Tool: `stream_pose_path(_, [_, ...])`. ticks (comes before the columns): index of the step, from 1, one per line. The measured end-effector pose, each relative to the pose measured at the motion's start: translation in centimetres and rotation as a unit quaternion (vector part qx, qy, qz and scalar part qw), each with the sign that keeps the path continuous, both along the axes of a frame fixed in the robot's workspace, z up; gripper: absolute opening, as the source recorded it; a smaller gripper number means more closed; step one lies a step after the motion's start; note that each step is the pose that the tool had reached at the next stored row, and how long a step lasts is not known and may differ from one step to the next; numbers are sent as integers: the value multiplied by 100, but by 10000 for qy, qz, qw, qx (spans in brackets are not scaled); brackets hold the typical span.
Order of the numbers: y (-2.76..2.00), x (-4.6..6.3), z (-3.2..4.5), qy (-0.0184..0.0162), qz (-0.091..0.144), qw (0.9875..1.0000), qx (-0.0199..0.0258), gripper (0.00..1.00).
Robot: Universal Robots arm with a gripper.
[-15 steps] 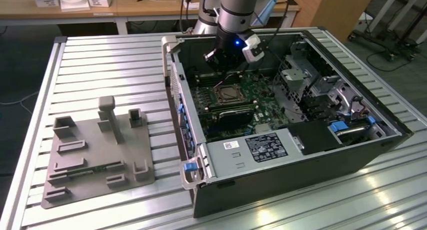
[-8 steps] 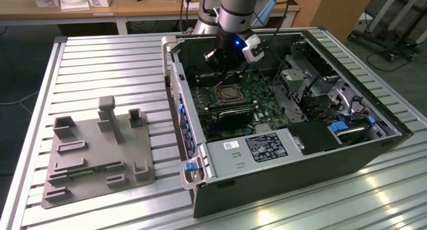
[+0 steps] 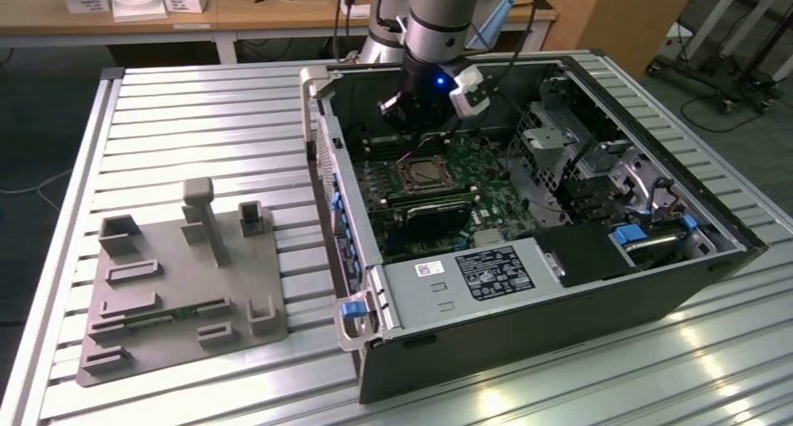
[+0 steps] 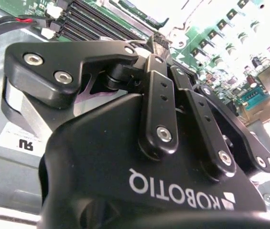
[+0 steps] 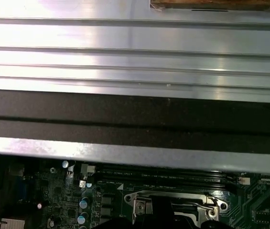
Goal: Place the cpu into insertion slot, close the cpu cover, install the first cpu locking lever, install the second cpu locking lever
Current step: 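Install the first cpu locking lever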
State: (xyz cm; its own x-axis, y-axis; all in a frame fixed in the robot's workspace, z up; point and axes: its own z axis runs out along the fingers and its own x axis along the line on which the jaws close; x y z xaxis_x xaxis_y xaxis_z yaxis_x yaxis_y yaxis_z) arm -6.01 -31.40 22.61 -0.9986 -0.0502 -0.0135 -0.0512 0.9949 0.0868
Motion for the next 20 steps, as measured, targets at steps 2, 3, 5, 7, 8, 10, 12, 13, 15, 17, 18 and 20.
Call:
stream_pose_path(2, [3,0,-24,0,0,10000,-1,10])
stream_pose_path(3, [5,0,-36,0,0,10000,0,10])
stream_pose_path(5, [9,0,-52,0,0,10000,0,10])
stream_pose_path(7, [13,0,-61,0,0,10000,0,10])
stream_pose_path(8, [14,0,-66,0,0,10000,0,10])
stream_pose_path(10, [18,0,-81,1,0,10000,0,10])
stream_pose_path(12, [21,0,-90,1,0,10000,-1,10])
stream_pose_path(13, [20,0,-90,1,0,10000,-2,10])
stream_pose_path(15, [21,0,-93,1,0,10000,-1,10])
stream_pose_path(17, [21,-2,-94,0,-1,10000,0,10])
stream_pose_path(18, [21,-2,-94,0,0,10000,0,10])
stream_pose_path(20, [21,-2,-94,0,0,10000,0,10])
